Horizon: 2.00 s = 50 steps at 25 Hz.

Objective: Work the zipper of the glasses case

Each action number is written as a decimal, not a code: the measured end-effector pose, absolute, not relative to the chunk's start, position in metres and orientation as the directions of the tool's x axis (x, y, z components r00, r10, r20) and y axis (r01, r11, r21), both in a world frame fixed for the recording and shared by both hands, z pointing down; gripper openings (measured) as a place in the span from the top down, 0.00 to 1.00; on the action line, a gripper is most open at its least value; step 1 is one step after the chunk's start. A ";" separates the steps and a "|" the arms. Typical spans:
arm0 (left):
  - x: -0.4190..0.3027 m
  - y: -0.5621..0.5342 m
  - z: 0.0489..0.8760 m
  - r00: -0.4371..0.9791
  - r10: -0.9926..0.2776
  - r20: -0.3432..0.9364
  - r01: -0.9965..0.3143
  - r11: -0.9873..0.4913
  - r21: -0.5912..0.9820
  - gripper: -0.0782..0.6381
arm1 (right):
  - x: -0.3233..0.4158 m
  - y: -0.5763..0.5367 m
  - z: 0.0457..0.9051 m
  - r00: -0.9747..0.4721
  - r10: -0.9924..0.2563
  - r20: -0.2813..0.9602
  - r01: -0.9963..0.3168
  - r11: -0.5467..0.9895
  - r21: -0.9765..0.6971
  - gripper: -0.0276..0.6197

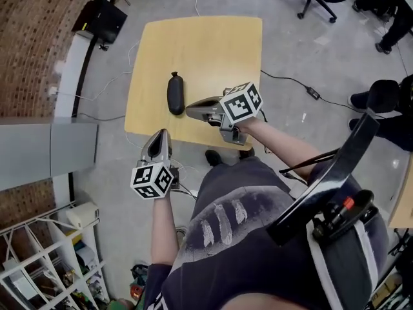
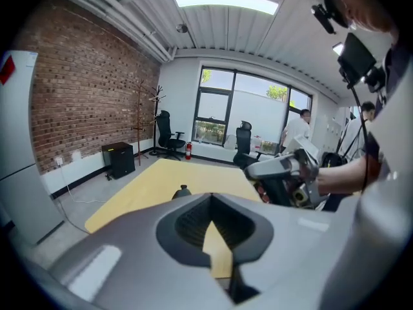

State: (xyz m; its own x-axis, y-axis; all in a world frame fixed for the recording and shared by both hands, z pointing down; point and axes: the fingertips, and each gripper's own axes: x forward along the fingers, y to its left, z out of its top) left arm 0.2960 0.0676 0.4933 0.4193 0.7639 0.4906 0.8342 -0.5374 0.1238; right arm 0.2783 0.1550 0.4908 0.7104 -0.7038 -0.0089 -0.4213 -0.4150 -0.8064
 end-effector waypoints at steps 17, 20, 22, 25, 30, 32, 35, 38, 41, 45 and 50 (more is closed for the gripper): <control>0.280 0.014 0.396 0.520 0.814 0.258 0.846 -0.533 -0.024 0.89 | 0.274 0.083 0.401 0.675 -0.737 0.015 -0.686 -0.636 -0.353 0.95; 0.268 -0.004 0.377 0.536 0.824 0.183 0.839 -0.544 -0.008 0.89 | 0.265 0.060 0.384 0.685 -0.726 0.054 -0.705 -0.680 -0.200 0.95; 0.254 -0.017 0.370 0.546 0.824 0.151 0.834 -0.551 -0.005 0.89 | 0.254 0.045 0.376 0.686 -0.725 0.066 -0.715 -0.688 -0.125 0.95; 0.236 -0.040 0.367 0.551 0.827 0.111 0.831 -0.555 0.011 0.89 | 0.236 0.020 0.369 0.674 -0.735 0.077 -0.730 -0.678 -0.078 0.95; 0.219 -0.068 0.375 0.529 0.847 0.059 0.844 -0.532 0.067 0.89 | 0.215 -0.012 0.376 0.678 -0.726 0.115 -0.724 -0.687 -0.067 0.95; 0.214 -0.070 0.380 0.509 0.859 0.047 0.854 -0.511 0.091 0.89 | 0.207 -0.018 0.383 0.688 -0.712 0.141 -0.710 -0.701 -0.073 0.95; 0.204 -0.066 0.388 0.480 0.876 0.043 0.866 -0.481 0.139 0.89 | 0.191 -0.022 0.391 0.693 -0.697 0.183 -0.697 -0.713 -0.075 0.95; 0.188 -0.054 0.392 0.453 0.890 0.053 0.877 -0.456 0.150 0.89 | 0.181 -0.015 0.392 0.695 -0.691 0.200 -0.689 -0.719 -0.089 0.95; 0.177 -0.044 0.392 0.436 0.897 0.078 0.886 -0.442 0.137 0.89 | 0.177 -0.006 0.389 0.702 -0.689 0.180 -0.683 -0.723 -0.102 0.95; 0.167 -0.022 0.388 0.425 0.900 0.102 0.890 -0.435 0.137 0.89 | 0.170 0.013 0.383 0.708 -0.690 0.152 -0.684 -0.723 -0.098 0.95; 0.140 0.047 0.382 0.398 0.910 0.120 0.907 -0.409 0.096 0.89 | 0.142 0.071 0.378 0.716 -0.688 0.122 -0.679 -0.726 -0.111 0.95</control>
